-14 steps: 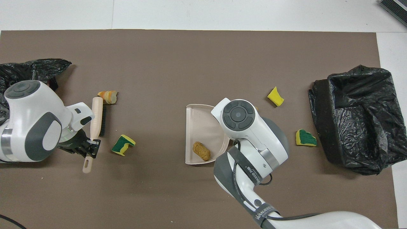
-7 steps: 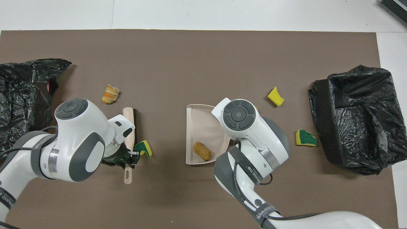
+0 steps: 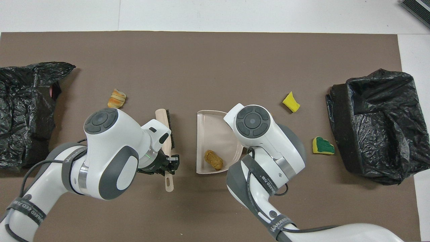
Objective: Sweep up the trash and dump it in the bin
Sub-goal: 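Sweep the bread crust and sponge with the brush into the dustpan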
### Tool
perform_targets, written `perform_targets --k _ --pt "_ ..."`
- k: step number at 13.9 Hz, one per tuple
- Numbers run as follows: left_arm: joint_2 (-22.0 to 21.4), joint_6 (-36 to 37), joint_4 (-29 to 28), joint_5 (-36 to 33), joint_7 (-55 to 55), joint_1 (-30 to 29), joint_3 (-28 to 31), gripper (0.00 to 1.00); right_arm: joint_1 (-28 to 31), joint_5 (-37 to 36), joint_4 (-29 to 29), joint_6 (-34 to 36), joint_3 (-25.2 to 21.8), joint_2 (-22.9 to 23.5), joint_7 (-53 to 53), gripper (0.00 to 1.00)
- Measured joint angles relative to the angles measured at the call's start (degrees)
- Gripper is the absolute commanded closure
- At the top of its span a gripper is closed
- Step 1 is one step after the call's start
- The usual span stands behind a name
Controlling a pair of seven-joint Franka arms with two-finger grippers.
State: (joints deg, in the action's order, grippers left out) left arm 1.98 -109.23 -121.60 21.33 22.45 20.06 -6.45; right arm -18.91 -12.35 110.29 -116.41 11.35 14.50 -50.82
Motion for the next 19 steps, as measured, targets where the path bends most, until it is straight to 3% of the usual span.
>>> perform_targets --k 6,11,16,19 --pt "3.4 1.5 6.8 -10.7 -4.6 -12.1 1.2 1.0 0.3 0.0 0.1 0.0 0.0 0.0 -0.5 1.0" --pt "7.4 1.3 8.3 -19.1 -13.3 -19.8 1.3 1.0 0.3 0.0 0.1 0.0 0.0 -0.2 -0.7 1.0" --pt "9.7 2.1 8.2 -19.8 -14.5 -19.0 -0.4 1.0 0.3 0.0 0.2 -0.2 0.0 -0.2 -0.7 1.0" --pt "9.7 2.6 7.9 -19.9 -14.7 -13.6 -1.0 1.0 0.3 0.0 0.3 -0.3 0.0 -0.2 -0.7 1.0"
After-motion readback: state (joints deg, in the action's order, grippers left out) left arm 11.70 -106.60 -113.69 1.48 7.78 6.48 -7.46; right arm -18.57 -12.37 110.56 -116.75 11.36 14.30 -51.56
